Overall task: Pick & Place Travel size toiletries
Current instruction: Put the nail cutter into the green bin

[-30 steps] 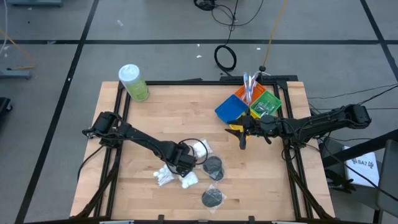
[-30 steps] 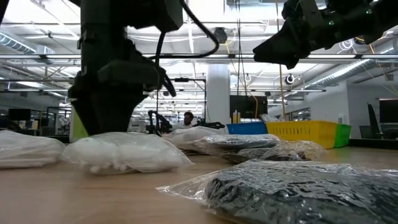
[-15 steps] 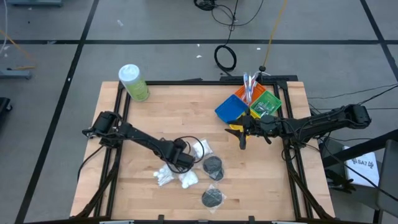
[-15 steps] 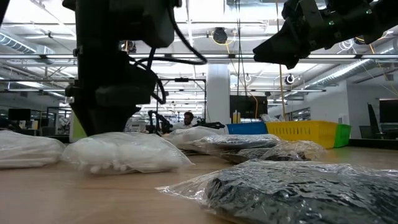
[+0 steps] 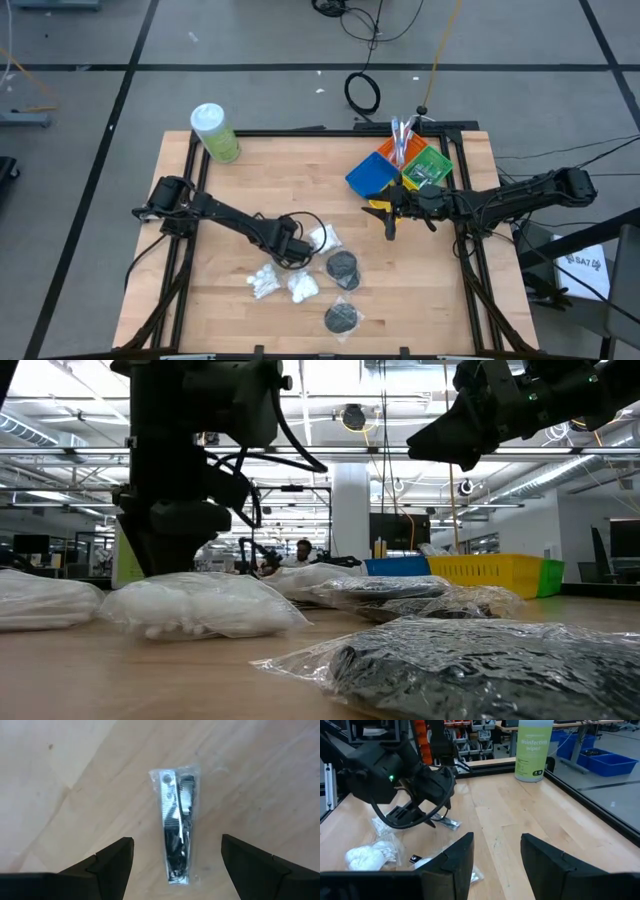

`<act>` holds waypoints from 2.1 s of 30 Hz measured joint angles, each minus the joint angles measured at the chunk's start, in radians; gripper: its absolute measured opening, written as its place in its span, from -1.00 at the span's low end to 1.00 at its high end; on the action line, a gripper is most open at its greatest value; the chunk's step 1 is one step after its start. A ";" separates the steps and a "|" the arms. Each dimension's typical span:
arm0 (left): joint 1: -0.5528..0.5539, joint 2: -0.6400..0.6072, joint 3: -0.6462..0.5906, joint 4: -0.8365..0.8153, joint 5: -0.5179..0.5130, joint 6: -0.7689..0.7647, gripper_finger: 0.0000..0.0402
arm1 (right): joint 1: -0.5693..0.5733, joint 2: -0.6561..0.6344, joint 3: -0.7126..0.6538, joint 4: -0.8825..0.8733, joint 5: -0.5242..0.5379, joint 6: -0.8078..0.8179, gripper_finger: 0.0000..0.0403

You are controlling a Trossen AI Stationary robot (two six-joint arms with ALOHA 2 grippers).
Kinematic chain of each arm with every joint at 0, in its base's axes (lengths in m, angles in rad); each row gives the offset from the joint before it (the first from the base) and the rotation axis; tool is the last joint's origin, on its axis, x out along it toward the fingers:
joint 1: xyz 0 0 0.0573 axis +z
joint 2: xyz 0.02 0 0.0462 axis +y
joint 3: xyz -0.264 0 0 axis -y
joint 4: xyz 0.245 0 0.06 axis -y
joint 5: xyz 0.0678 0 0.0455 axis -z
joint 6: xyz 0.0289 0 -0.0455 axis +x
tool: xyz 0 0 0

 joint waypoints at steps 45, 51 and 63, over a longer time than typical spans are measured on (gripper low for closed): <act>0.057 -0.014 -0.126 0.263 0.133 0.254 -0.82 | 0.000 0.000 0.000 -0.008 -0.209 0.003 -0.25; 0.036 -0.032 -0.126 0.276 0.006 0.280 -0.82 | 0.000 0.000 0.000 -0.008 -0.209 0.003 -0.25; -0.037 -0.223 -0.129 0.607 -0.613 0.727 -0.82 | -0.001 0.088 0.000 0.151 0.000 0.036 -0.25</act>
